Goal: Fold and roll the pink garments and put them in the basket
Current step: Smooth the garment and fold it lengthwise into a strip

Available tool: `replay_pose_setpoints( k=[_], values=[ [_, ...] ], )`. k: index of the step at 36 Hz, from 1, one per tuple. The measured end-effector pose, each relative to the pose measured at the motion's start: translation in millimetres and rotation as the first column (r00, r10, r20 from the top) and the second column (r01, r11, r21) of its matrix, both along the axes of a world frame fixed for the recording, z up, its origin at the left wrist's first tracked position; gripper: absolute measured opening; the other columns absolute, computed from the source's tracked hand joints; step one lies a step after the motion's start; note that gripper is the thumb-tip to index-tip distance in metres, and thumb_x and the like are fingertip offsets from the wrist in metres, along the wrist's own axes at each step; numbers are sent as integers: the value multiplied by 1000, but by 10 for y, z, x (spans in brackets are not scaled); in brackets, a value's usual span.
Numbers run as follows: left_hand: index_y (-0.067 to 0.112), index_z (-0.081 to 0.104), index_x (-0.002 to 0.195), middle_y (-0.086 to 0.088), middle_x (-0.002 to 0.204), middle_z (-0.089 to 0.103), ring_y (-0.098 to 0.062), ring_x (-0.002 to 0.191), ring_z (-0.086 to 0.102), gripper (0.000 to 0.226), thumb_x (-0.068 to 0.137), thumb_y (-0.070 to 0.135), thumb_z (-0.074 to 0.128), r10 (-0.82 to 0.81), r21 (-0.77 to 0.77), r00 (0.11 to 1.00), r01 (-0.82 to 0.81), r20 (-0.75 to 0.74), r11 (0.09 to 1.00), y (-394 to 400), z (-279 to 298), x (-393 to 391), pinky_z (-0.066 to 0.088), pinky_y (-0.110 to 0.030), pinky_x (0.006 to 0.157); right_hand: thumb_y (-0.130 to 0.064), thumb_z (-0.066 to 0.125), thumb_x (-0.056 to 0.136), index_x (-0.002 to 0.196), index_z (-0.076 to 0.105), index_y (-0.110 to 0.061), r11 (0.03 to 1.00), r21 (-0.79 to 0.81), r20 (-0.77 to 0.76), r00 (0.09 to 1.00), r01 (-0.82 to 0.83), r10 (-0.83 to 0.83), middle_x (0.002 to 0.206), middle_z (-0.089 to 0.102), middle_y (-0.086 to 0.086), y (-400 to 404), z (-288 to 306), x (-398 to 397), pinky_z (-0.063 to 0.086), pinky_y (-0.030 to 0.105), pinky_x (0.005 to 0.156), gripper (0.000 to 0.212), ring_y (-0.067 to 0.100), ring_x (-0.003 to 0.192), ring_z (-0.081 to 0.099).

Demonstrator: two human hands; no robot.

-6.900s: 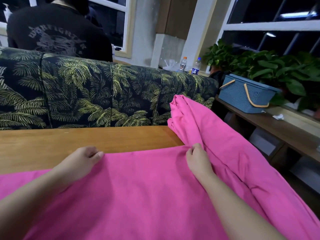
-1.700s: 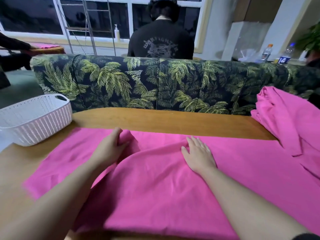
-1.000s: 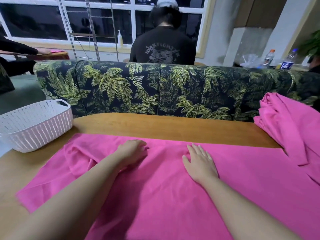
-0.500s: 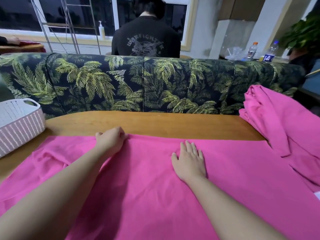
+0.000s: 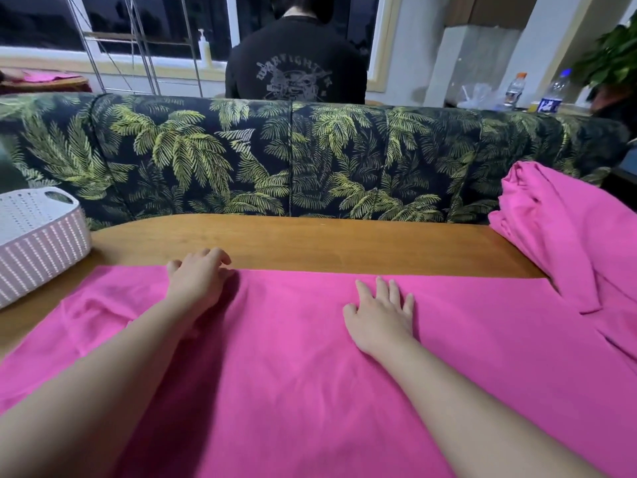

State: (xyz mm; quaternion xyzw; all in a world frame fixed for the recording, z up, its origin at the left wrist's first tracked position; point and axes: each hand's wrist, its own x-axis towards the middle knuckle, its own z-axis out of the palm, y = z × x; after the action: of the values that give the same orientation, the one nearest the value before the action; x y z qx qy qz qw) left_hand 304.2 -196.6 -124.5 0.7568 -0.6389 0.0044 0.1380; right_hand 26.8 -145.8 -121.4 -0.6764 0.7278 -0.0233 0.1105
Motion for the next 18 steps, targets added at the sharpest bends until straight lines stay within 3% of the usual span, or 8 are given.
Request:
replay_pose_setpoints(
  k=[3, 9, 13, 15, 18],
  values=[
    [25, 59, 121, -3, 128, 56, -26, 121, 48, 27, 98, 32, 48, 9, -38, 1000, -10, -12, 999, 125, 59, 201, 26, -41, 99, -34, 38, 96, 151, 21, -14, 994, -82, -41, 997, -72, 69, 162, -1, 8, -37, 83, 202, -9, 49, 118, 61, 26, 148, -10],
    [21, 59, 126, -7, 131, 56, -28, 123, 48, 32, 99, 21, 42, 120, -70, 991, -124, -59, 990, 424, 101, 698, 29, -44, 100, -26, 40, 96, 149, 29, -15, 921, -143, 105, 920, -362, 378, 161, 13, 2, -95, 71, 819, -5, 43, 118, 56, 18, 149, 0],
    [17, 55, 131, -13, 138, 50, -32, 128, 44, 35, 98, 18, 44, 243, -2, 949, -249, -201, 969, 560, 78, 992, 31, -43, 103, -30, 34, 101, 149, 30, -15, 893, -128, 167, 878, -431, 448, 160, 18, -1, -196, 33, 1209, -1, 40, 119, 50, 15, 148, 6],
    [8, 54, 132, -20, 136, 51, -37, 126, 45, 37, 97, 11, 43, 257, -15, 915, -275, -310, 961, 593, 27, 1164, 34, -43, 106, -29, 30, 103, 150, 29, -16, 885, -116, 192, 864, -451, 465, 160, 19, -2, -261, 20, 1367, 0, 38, 120, 49, 14, 148, 8],
    [2, 52, 132, -24, 133, 54, -39, 125, 47, 37, 96, 6, 43, 271, -27, 894, -300, -358, 954, 636, -22, 1319, 34, -41, 107, -31, 26, 104, 150, 30, -19, 882, -115, 218, 854, -458, 472, 159, 22, -3, -322, -35, 1505, 1, 37, 119, 48, 13, 147, 11]
  ],
)
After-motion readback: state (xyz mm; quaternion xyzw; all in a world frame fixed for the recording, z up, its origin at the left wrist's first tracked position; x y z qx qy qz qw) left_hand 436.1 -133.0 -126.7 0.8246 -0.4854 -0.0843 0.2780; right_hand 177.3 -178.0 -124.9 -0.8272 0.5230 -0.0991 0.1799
